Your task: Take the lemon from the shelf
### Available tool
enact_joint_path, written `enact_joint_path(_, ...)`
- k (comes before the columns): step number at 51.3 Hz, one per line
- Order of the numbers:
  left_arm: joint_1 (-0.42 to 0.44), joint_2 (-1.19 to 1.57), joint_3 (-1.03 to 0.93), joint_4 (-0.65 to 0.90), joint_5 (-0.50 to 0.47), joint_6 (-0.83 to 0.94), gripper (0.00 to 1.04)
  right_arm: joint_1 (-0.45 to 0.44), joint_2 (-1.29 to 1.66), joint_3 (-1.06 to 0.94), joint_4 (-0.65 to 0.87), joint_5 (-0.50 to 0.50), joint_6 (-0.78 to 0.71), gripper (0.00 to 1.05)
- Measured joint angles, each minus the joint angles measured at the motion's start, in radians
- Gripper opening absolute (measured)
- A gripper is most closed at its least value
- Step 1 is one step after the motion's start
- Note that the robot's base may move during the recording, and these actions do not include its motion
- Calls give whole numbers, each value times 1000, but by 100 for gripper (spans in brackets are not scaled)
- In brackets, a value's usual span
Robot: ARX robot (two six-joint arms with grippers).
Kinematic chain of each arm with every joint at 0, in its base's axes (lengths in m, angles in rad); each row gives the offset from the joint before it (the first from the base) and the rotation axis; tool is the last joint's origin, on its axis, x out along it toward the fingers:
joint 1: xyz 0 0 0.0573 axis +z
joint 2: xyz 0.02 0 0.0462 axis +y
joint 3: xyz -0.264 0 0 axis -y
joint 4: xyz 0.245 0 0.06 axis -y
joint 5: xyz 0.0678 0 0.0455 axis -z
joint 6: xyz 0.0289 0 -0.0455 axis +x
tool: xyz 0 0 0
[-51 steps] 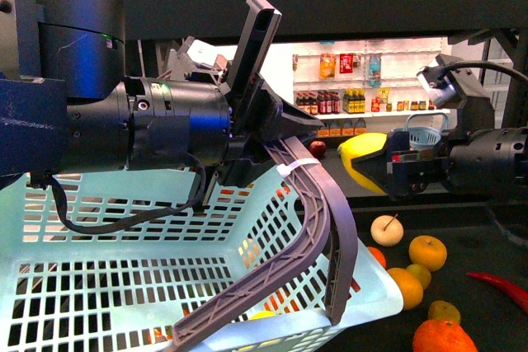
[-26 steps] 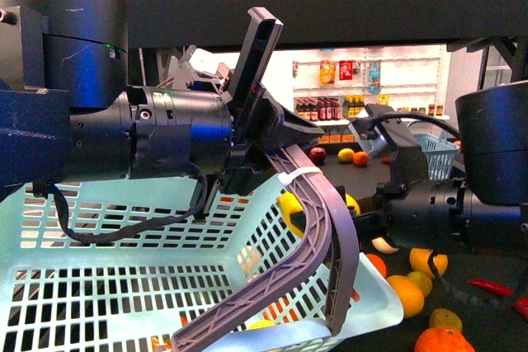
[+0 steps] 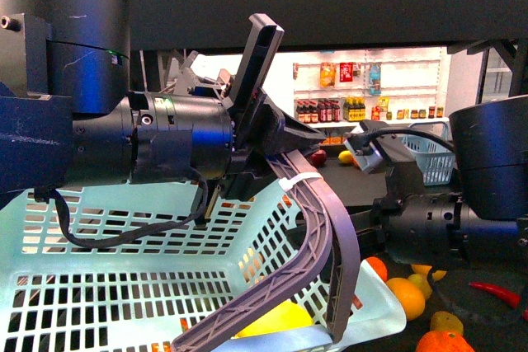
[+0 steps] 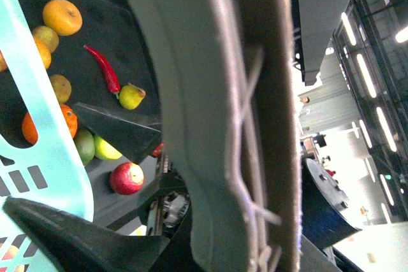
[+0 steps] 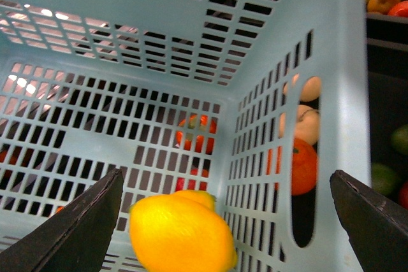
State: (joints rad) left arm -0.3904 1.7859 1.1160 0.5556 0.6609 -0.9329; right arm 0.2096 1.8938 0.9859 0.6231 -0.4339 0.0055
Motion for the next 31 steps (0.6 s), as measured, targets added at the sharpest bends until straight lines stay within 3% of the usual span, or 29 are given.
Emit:
enact_joint_path(19,0,0,0,0,0,3,8,-113,-361,-150,-60,210,-58,97)
enact_joint_path(31,0,0,0,0,0,3,8,-162,-721,-393,-148,347,-59,97)
